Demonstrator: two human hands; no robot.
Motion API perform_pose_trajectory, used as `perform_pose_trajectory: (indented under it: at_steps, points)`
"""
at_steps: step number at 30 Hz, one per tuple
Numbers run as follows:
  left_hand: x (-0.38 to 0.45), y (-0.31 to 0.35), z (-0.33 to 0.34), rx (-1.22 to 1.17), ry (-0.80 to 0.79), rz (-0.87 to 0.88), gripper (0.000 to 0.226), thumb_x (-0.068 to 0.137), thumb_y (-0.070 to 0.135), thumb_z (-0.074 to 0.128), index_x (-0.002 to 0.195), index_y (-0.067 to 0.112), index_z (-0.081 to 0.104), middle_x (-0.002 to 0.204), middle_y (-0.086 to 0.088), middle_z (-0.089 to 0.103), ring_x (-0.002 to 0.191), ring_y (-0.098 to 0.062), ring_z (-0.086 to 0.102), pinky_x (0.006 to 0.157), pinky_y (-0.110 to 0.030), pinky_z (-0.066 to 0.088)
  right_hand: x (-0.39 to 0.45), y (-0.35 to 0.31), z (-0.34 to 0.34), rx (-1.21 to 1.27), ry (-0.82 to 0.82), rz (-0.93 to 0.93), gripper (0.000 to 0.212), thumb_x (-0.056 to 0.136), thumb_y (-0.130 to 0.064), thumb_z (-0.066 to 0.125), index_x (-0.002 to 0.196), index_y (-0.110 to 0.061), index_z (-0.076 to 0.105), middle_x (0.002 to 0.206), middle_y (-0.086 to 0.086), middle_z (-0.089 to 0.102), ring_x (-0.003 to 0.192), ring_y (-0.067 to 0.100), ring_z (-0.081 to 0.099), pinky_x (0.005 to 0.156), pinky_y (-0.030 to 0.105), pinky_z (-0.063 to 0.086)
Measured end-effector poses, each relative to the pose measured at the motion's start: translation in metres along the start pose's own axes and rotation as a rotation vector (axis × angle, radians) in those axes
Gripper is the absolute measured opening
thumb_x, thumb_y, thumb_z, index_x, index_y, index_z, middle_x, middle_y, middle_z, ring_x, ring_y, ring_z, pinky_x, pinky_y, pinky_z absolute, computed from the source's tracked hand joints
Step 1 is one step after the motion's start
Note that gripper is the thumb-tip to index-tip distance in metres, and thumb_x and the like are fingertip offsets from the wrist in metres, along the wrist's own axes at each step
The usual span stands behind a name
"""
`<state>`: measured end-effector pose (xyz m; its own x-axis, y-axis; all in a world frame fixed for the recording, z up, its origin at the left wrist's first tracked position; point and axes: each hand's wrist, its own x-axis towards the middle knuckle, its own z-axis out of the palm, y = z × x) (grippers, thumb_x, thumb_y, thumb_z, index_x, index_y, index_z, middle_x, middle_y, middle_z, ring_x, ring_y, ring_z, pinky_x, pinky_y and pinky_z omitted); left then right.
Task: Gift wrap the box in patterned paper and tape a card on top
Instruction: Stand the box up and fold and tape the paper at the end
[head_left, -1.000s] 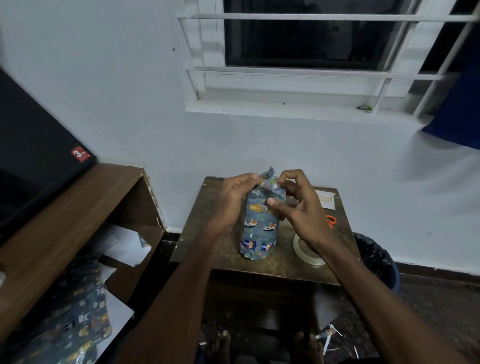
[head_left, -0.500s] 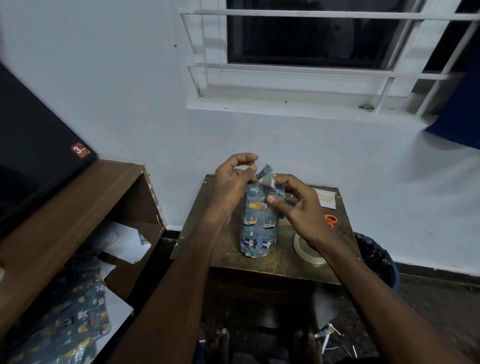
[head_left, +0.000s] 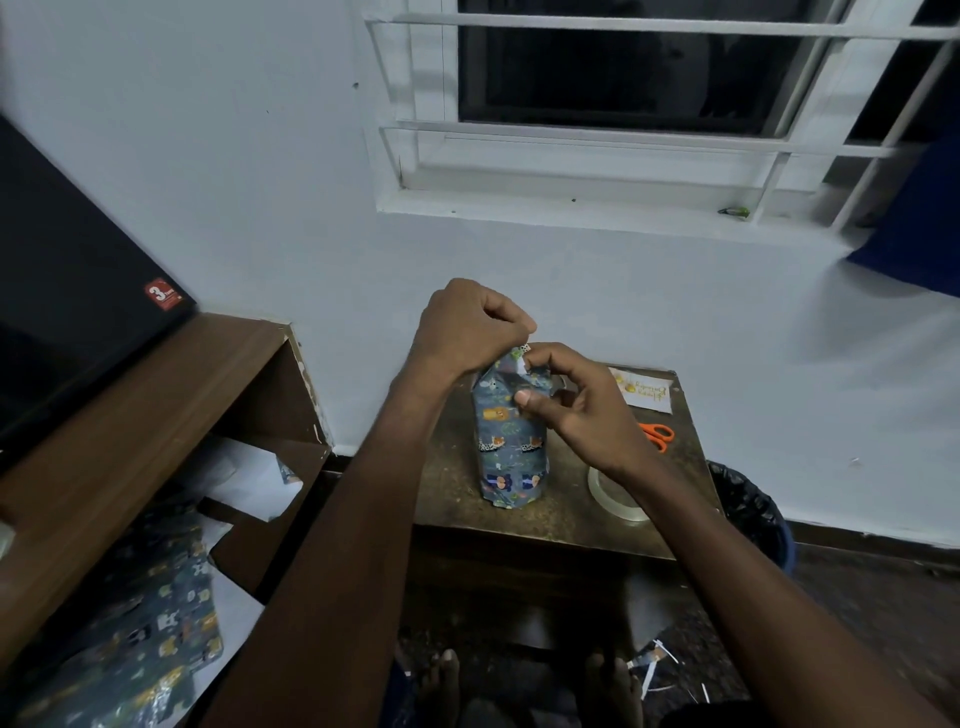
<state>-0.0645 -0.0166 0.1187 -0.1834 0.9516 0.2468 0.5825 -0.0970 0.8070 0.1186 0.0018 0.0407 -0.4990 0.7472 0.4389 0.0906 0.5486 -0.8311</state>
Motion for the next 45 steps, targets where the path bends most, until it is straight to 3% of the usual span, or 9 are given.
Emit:
perform_pose_trajectory:
  at_steps: [8,13,18,22,27,31,37,41,45]
  points:
    - [-0.007,0.025,-0.036,0.266,-0.178,0.011,0.026,0.074,0.004,0.085,0.087,0.026,0.085,0.076,0.005,0.079,0.077,-0.011,0.077,0.083,-0.033,0.064,-0.001,-0.008,0.009,-0.017,-0.013,-0.053,0.019,0.090,-0.019,0.078,0.107,-0.017,0.073,0.120,-0.003,0.071,0.102,0.032,0.068,0.066,0.058,0.055]
    - [-0.013,0.035,-0.023,0.412,0.072,0.013,0.029,0.069,0.004,0.067,0.073,0.028,0.082,0.065,0.011,0.070,0.069,-0.013,0.070,0.067,-0.030,0.059,-0.001,-0.011,0.011,-0.068,-0.021,-0.087,0.018,0.088,-0.017,0.079,0.104,-0.013,0.074,0.123,0.001,0.068,0.109,0.026,0.067,0.070,0.054,0.057]
    - [-0.008,0.017,-0.011,0.095,0.202,-0.044,0.016,0.073,0.014,0.068,0.069,0.023,0.081,0.065,0.014,0.074,0.067,-0.005,0.072,0.068,-0.028,0.062,0.000,-0.011,0.008,-0.049,0.012,-0.085,0.018,0.086,-0.010,0.082,0.102,-0.008,0.075,0.125,-0.007,0.067,0.119,0.013,0.064,0.079,0.047,0.059]
    - [-0.011,0.010,-0.011,-0.400,0.025,-0.143,0.021,0.091,0.006,0.064,0.089,0.016,0.083,0.086,0.000,0.081,0.074,-0.010,0.070,0.064,-0.021,0.051,0.002,-0.007,0.005,-0.013,0.034,-0.082,0.017,0.086,-0.016,0.080,0.102,-0.010,0.074,0.123,-0.004,0.070,0.112,0.024,0.068,0.074,0.056,0.057]
    - [-0.005,-0.022,-0.021,-0.420,-0.333,-0.120,0.037,0.112,0.033,0.043,0.120,0.020,0.077,0.122,-0.001,0.078,0.111,-0.022,0.069,0.098,-0.039,0.050,0.000,-0.002,-0.001,0.000,0.020,-0.067,0.017,0.090,-0.014,0.078,0.105,-0.009,0.074,0.122,0.002,0.072,0.111,0.029,0.069,0.073,0.060,0.056]
    - [-0.010,-0.041,-0.023,-0.495,-0.441,-0.084,0.031,0.106,0.018,0.059,0.135,0.011,0.069,0.131,-0.008,0.074,0.126,-0.028,0.068,0.109,-0.039,0.053,0.001,0.001,-0.004,0.072,0.043,-0.037,0.020,0.091,-0.019,0.078,0.109,-0.011,0.074,0.126,0.007,0.071,0.107,0.040,0.068,0.075,0.066,0.055]
    - [-0.010,-0.046,-0.011,-0.373,-0.270,-0.007,0.029,0.088,-0.004,0.079,0.109,0.016,0.080,0.102,-0.016,0.080,0.086,-0.023,0.070,0.085,-0.037,0.059,-0.001,-0.003,-0.005,0.116,-0.009,-0.019,0.020,0.092,-0.016,0.076,0.111,-0.009,0.074,0.127,0.004,0.071,0.102,0.044,0.069,0.074,0.069,0.055]
    - [-0.011,-0.038,0.003,-0.343,-0.077,-0.002,0.014,0.088,-0.002,0.079,0.095,0.010,0.080,0.059,0.013,0.070,0.048,-0.001,0.056,0.057,-0.017,0.047,-0.002,-0.003,-0.005,0.124,-0.011,-0.009,0.018,0.094,-0.017,0.074,0.111,-0.012,0.072,0.122,0.005,0.071,0.098,0.049,0.067,0.073,0.071,0.054]
    - [-0.012,-0.034,0.011,-0.395,0.032,0.022,0.009,0.081,0.006,0.088,0.085,0.012,0.083,0.066,0.007,0.076,0.054,-0.004,0.067,0.060,-0.021,0.052,-0.001,-0.008,-0.005,0.113,-0.016,-0.010,0.018,0.094,-0.013,0.073,0.108,-0.024,0.073,0.124,0.004,0.070,0.102,0.045,0.067,0.077,0.071,0.054]
